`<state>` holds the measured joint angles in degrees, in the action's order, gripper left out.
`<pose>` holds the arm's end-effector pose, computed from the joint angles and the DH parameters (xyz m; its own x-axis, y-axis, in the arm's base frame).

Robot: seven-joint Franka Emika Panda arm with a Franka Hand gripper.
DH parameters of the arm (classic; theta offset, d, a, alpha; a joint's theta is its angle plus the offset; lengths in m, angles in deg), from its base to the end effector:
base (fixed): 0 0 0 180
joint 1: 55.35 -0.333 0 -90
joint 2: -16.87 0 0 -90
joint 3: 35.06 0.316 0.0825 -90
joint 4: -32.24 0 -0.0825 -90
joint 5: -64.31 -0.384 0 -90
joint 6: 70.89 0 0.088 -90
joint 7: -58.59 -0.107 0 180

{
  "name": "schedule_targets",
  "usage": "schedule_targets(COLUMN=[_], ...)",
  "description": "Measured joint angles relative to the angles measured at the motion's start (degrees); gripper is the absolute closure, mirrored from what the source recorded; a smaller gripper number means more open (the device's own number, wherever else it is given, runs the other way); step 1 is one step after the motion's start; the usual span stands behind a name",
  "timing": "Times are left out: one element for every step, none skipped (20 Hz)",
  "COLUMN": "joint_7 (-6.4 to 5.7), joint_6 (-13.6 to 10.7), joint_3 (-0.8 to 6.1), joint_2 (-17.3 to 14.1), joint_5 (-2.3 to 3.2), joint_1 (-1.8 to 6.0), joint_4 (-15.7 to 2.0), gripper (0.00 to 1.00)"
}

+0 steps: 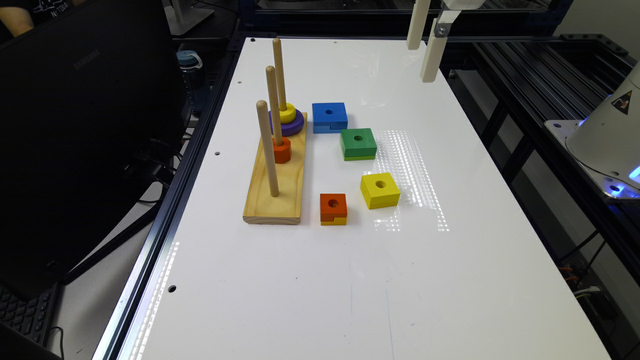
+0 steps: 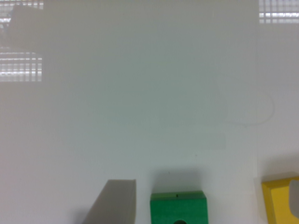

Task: Pick up blue block.

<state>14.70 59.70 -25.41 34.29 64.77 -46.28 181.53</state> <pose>0.4108 0.0019 0.3537 0.7259 -0.6875 0.0197 -0.6873 -0.7240 0.0589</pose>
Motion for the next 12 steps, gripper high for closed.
schedule_targets(joint_7=[0.0,0.0,0.0,0.0,0.0,0.01,0.02,0.08,0.18,0.34,0.55,1.09], joint_6=[0.0,0.0,0.0,0.0,0.0,0.0,0.0,0.0,0.0,0.0,0.0,0.0], joint_3=[0.0,0.0,0.0,0.0,0.0,-0.01,-0.01,-0.02,-0.02,-0.02,-0.03,-0.04], joint_2=[0.0,0.0,0.0,0.0,0.0,0.0,0.0,0.0,0.0,0.0,0.0,0.0], joint_5=[0.0,0.0,0.0,0.0,0.0,0.0,0.01,0.03,0.06,0.07,0.09,0.09], joint_1=[0.0,0.0,0.0,0.0,0.0,0.26,0.37,0.53,0.72,0.94,1.18,1.72], joint_4=[0.0,0.0,0.0,0.0,0.0,0.0,0.0,0.0,-0.02,-0.06,-0.1,-0.19], gripper=[0.0,0.0,0.0,0.0,0.0,0.0,0.0,0.0,0.0,0.0,0.0,0.0])
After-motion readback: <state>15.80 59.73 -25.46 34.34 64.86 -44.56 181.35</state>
